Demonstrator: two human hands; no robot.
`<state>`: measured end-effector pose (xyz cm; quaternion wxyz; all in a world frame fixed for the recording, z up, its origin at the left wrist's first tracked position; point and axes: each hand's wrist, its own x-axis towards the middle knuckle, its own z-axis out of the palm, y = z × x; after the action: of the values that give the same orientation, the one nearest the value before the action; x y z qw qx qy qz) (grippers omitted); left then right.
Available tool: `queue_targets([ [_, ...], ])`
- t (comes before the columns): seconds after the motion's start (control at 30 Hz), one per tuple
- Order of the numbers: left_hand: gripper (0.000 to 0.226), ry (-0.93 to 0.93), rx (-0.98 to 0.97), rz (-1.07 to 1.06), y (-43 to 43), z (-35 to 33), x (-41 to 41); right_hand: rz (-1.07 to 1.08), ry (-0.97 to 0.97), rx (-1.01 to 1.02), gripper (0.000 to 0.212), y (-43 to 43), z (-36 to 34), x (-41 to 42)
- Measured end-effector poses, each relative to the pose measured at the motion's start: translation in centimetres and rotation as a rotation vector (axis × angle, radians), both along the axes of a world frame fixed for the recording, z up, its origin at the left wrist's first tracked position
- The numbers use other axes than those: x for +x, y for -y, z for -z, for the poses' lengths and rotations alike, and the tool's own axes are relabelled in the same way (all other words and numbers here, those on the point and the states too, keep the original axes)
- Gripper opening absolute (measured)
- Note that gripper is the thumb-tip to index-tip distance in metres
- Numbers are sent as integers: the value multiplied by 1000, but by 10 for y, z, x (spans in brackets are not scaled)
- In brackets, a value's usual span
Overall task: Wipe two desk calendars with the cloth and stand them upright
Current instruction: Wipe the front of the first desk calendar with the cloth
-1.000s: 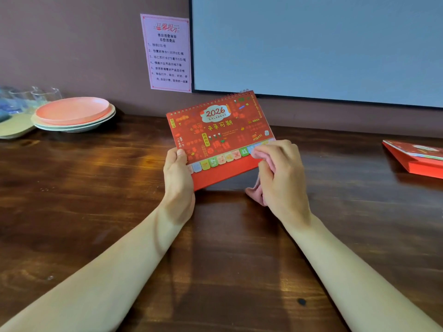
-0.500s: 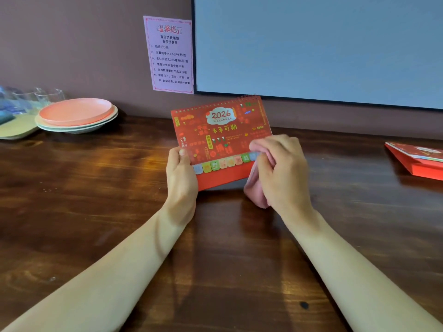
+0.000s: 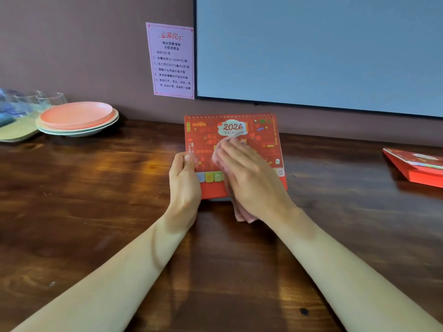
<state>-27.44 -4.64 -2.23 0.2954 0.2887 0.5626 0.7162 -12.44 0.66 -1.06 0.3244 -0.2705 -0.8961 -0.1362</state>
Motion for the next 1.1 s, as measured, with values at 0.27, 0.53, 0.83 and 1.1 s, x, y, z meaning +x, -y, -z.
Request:
queue_targets([
  [0.27,31,-20,-20,33,0,2,1,191,-78,-102,50,0,-23,5],
  [0.53,29,-6,-49,22,3,-2,4,273,-123,-114,43,-17,-33,19],
  [0.83,31,76,-57,-33,0,-4,1,185,-103,-99,41,15,-6,17],
  [1.1,32,74,-57,-17,1,-3,3,321,-218,-200,48,-15,-33,21],
])
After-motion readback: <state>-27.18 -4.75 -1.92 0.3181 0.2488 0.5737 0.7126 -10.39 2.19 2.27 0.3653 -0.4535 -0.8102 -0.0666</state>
